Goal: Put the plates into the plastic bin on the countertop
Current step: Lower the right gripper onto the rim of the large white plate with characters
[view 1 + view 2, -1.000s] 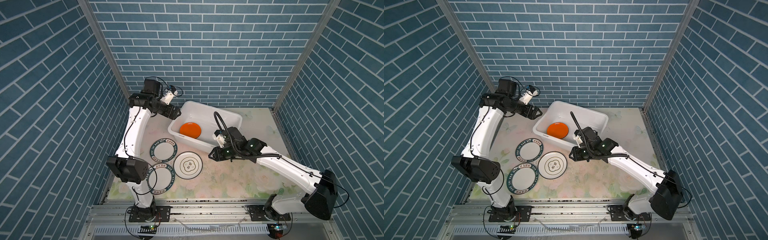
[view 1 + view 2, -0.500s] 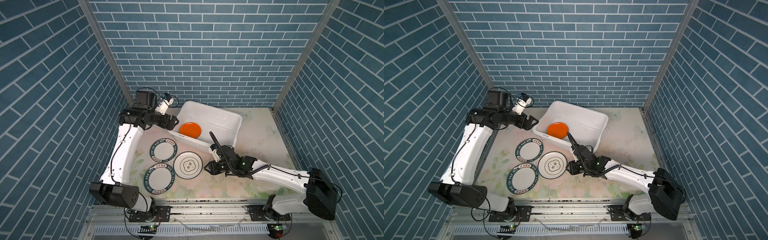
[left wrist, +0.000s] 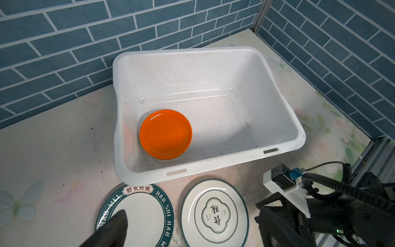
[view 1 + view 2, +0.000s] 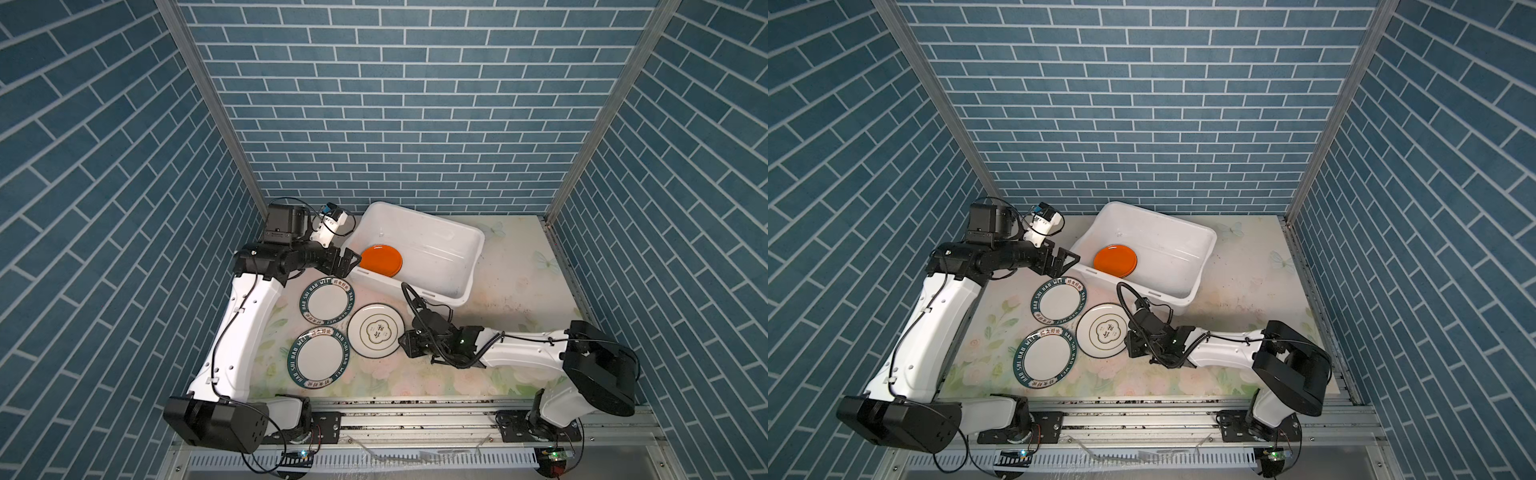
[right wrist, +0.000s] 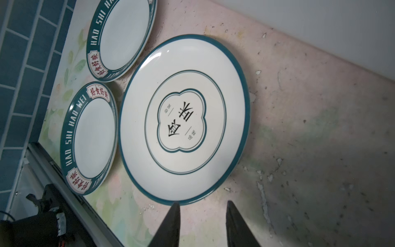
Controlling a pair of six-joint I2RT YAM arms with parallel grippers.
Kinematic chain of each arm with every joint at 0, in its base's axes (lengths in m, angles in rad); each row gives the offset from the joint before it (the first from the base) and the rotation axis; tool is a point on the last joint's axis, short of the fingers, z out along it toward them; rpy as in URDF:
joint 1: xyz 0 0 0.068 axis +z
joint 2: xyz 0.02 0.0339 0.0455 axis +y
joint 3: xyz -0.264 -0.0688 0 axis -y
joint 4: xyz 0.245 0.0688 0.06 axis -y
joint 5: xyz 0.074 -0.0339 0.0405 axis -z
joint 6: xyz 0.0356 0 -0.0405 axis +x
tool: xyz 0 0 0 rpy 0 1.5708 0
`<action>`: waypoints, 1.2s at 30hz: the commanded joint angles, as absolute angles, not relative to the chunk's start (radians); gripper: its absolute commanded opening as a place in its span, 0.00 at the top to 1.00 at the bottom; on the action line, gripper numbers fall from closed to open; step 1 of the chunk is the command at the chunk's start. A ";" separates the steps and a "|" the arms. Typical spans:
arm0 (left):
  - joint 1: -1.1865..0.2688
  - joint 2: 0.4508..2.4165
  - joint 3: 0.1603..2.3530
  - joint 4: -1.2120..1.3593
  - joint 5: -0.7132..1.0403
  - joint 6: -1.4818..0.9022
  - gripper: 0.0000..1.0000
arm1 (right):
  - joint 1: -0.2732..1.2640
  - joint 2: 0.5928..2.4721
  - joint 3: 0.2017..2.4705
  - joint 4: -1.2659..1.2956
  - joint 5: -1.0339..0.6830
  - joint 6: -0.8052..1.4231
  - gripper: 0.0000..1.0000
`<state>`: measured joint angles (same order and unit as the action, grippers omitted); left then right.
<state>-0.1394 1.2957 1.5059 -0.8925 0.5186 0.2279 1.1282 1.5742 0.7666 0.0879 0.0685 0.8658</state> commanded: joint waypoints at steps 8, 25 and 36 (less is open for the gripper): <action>-0.135 1.233 1.447 -0.821 0.568 0.224 0.03 | 1.148 1.630 0.719 0.262 0.205 0.992 0.62; -0.134 1.212 1.405 -0.777 0.609 0.198 0.03 | 1.144 1.734 0.767 0.291 0.209 1.073 0.65; -0.135 1.196 1.372 -0.756 0.616 0.190 0.03 | 1.135 1.795 0.761 0.371 0.205 1.127 0.68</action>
<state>-0.1394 1.2110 1.3884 -0.7712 0.5972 0.1970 1.1385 1.7657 0.7532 0.3485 0.1905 1.0756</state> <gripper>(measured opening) 0.968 0.317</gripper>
